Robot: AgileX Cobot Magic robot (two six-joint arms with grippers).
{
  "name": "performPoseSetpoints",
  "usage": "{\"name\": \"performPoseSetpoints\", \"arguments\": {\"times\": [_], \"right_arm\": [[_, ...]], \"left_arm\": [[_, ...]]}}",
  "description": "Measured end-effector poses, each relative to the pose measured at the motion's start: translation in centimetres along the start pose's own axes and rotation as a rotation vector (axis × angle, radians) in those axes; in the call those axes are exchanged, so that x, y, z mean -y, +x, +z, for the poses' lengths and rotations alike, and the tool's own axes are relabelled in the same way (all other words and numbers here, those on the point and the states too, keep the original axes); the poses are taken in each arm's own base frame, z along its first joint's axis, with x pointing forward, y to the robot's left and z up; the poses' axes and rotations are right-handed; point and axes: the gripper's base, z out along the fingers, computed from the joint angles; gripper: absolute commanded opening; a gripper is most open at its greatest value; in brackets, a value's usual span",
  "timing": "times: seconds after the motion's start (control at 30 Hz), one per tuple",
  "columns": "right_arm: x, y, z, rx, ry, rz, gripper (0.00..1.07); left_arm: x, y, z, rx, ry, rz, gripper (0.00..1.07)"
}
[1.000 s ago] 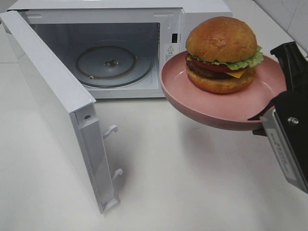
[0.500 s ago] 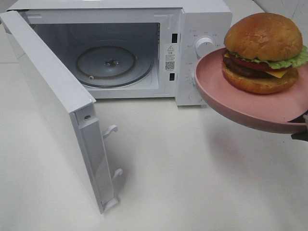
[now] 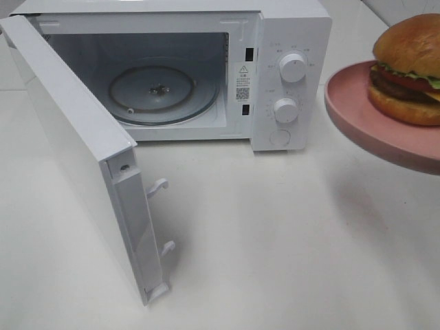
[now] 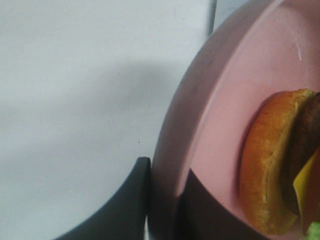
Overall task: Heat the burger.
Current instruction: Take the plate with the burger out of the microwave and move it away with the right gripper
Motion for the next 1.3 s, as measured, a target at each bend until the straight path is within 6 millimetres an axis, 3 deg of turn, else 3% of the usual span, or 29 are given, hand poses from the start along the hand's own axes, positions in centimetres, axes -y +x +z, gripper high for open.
{"name": "performPoseSetpoints", "arguments": {"times": [0.83,1.3], "right_arm": [[-0.3,1.9,-0.1,-0.223,0.011,0.390,0.00],[-0.7,1.6,3.2,-0.448,-0.051,0.605,0.00]], "left_arm": [[0.0,0.0,0.0,0.000,0.000,0.000,0.98],[0.0,0.0,0.0,0.000,0.000,0.000,0.98]]}}
